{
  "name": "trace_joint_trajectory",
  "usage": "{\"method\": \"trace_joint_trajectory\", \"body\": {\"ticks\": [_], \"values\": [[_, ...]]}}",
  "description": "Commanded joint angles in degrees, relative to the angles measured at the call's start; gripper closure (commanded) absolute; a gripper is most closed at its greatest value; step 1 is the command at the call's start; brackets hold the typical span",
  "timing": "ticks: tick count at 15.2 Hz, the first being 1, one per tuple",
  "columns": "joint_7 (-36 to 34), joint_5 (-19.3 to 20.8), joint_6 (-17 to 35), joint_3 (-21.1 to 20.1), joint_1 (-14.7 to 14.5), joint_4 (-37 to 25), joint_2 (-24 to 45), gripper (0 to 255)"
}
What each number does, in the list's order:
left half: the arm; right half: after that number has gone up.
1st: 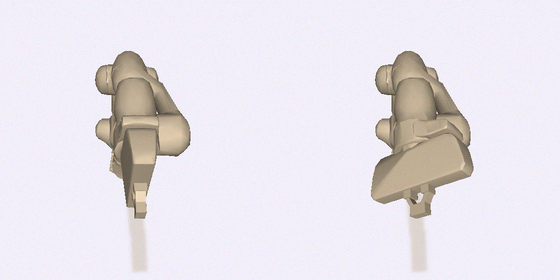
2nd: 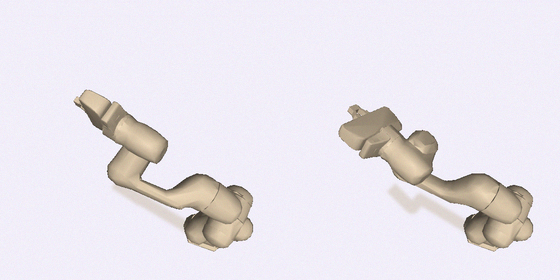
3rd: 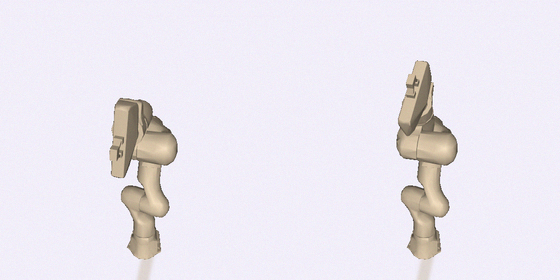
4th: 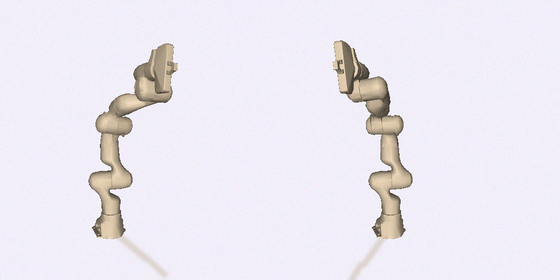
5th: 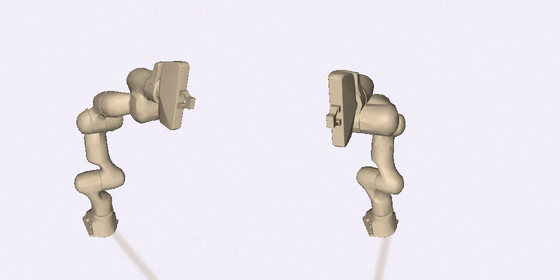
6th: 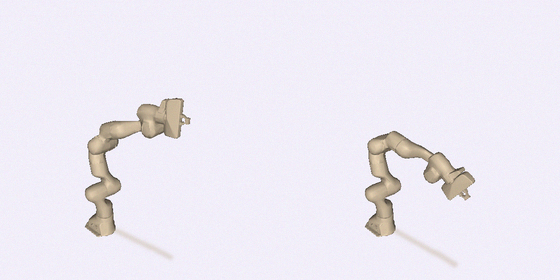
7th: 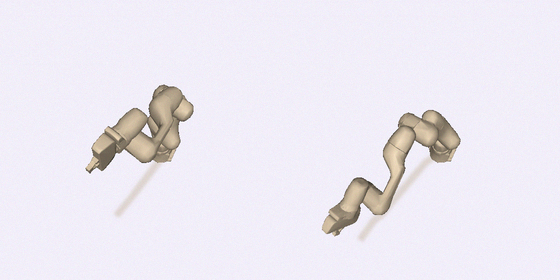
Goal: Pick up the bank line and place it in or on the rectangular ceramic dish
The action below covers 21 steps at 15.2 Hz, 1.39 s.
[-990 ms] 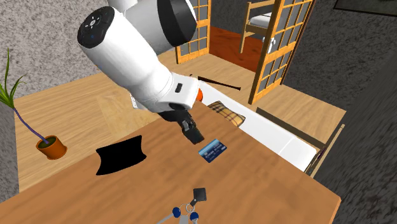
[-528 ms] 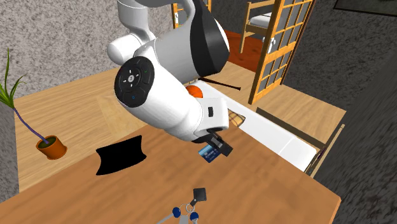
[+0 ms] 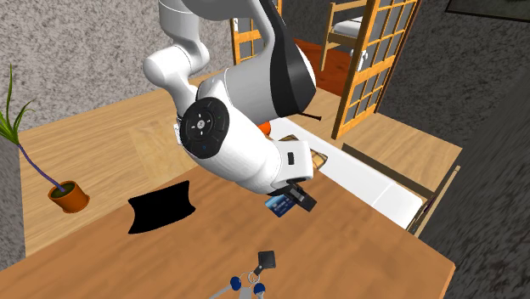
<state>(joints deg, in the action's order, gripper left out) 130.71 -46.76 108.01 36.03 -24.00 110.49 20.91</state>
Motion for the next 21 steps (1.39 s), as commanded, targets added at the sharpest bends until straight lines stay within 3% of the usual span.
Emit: {"method": "trace_joint_trajectory", "body": {"ticks": [1,5,6,15,21], "values": [[0.1,-0.1,0.2,0.0,-0.1,0.2,0.0,0],[0.1,-0.1,0.2,0.0,-0.1,0.2,0.0,0],[0.1,-0.1,0.2,0.0,-0.1,0.2,0.0,255],[0.1,-0.1,0.2,0.0,-0.1,0.2,0.0,255],[-2.7,2.2,-2.1,0.8,-0.7,-1.0,-2.8,255]]}}
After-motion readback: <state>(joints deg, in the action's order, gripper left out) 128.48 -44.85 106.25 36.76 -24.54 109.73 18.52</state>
